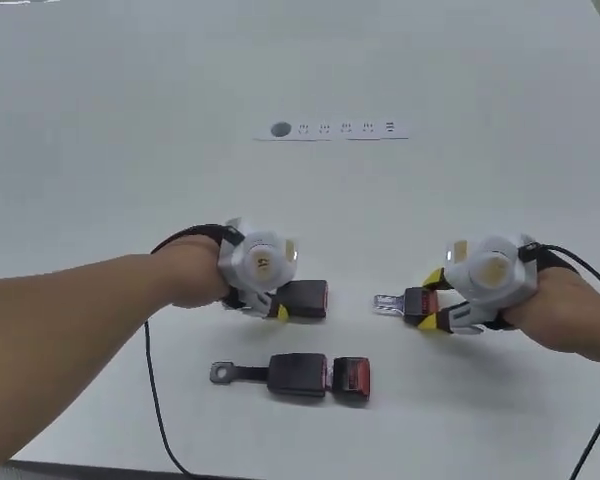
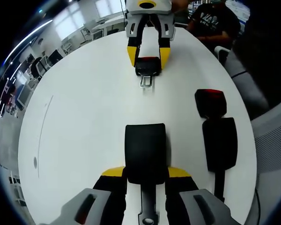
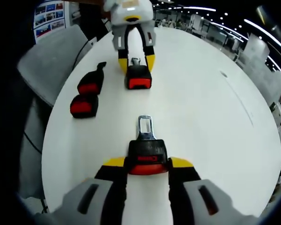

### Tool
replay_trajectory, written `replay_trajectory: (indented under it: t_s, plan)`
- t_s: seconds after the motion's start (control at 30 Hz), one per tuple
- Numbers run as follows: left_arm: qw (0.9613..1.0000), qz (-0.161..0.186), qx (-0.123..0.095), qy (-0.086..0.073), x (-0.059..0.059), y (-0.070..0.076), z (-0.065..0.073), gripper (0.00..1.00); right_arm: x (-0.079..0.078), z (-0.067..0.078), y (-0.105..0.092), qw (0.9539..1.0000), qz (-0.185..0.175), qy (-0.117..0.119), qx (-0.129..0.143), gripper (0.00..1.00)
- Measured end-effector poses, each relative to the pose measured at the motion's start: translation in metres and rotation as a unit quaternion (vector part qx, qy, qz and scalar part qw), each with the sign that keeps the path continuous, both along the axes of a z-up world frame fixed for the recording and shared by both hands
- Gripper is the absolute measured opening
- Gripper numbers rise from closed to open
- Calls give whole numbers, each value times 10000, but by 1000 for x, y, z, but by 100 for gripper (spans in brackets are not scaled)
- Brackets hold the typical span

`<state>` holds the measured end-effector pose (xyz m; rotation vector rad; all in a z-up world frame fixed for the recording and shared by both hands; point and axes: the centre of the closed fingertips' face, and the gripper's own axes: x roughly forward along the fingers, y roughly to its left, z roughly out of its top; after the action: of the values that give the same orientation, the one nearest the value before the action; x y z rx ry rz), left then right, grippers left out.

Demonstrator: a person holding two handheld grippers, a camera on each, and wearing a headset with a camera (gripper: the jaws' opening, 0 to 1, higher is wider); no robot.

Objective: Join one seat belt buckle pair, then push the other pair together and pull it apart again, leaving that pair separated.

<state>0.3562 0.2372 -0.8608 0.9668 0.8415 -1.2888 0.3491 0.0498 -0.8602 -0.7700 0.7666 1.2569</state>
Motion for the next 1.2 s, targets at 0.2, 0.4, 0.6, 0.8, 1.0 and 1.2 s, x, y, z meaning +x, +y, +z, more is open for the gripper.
replay_trajectory:
  t_s: [0.2, 0.4, 0.6, 0.8, 1.0, 1.2]
  plan:
    - [9999, 155, 46, -35, 1, 1, 1, 32, -2, -1, -33, 9993, -97, -160, -319, 36]
    - [9995, 279, 0, -175, 1, 3, 3, 35, -4, 0, -38, 9982, -227, -311, -450, 39]
    - [9977, 556, -206, -332, -3, 20, 16, 45, -8, 12, -49, 9963, -730, -346, -301, 50]
    - [9880, 1219, -659, -687, -12, 46, 48, 52, -29, 34, -50, 9932, -1088, -344, 210, 56]
    - [9755, 1793, -945, -856, -51, 70, 62, 65, -60, 46, -37, 9911, -1162, -400, 520, 68]
    - [9626, 2320, -1143, -806, -87, 95, 69, 82, -79, 60, -35, 9815, -1620, -432, 920, 82]
